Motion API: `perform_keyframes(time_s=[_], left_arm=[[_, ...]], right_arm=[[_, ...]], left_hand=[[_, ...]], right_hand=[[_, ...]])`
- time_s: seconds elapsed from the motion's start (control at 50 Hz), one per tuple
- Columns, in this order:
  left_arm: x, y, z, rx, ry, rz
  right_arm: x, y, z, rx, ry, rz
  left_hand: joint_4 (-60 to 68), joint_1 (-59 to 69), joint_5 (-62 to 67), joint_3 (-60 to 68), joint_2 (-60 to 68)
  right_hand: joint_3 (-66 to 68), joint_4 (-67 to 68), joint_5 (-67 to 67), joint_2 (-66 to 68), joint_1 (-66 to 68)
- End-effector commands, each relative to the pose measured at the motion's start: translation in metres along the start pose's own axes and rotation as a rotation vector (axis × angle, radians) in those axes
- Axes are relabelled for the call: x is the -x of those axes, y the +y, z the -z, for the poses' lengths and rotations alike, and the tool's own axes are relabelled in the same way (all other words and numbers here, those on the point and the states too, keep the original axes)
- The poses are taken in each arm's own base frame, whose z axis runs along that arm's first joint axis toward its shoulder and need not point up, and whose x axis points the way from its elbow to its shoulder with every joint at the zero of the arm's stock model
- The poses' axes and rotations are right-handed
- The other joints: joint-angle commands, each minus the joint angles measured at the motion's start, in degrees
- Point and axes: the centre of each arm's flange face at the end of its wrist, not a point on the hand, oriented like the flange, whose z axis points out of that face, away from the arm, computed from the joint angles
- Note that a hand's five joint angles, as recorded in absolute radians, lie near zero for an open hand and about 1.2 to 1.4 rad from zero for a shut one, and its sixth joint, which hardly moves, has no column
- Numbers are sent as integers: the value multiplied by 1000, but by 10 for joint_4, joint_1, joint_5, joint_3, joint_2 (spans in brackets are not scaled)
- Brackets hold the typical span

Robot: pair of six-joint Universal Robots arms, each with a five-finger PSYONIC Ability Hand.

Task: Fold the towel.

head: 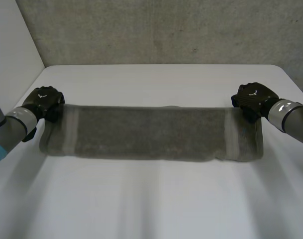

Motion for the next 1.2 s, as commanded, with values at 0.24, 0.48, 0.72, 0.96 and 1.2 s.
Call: perform_keyframes(time_s=[0.24, 0.48, 0.72, 0.96, 1.2], left_arm=[[-6, 15, -48, -33, -35, -29], [-4, 15, -63, -54, -66, -40], [-10, 7, -57, -33, -139, -49], [1, -24, -33, -44, -200, -41], [-5, -55, 49, -52, -188, 0]], right_arm=[[9, 26, -56, -1, 22, 14], [19, 24, -76, -45, 32, 41], [20, 19, -80, -91, 109, 77], [-4, -19, -63, -281, 275, 149], [6, -49, 33, -227, 219, 27]], left_hand=[[-38, 49, 35, -33, 37], [-38, 49, 35, -33, 37], [-38, -619, -634, -33, -632], [-38, -638, -653, -33, -651], [-38, -625, -640, -33, -638]], right_hand=[[-30, -44, 22, 38, 34], [-30, -44, 22, 38, 34], [-30, -44, -516, -500, -503], [-30, -44, -678, -662, -666], [-30, -44, -678, -662, -666]])
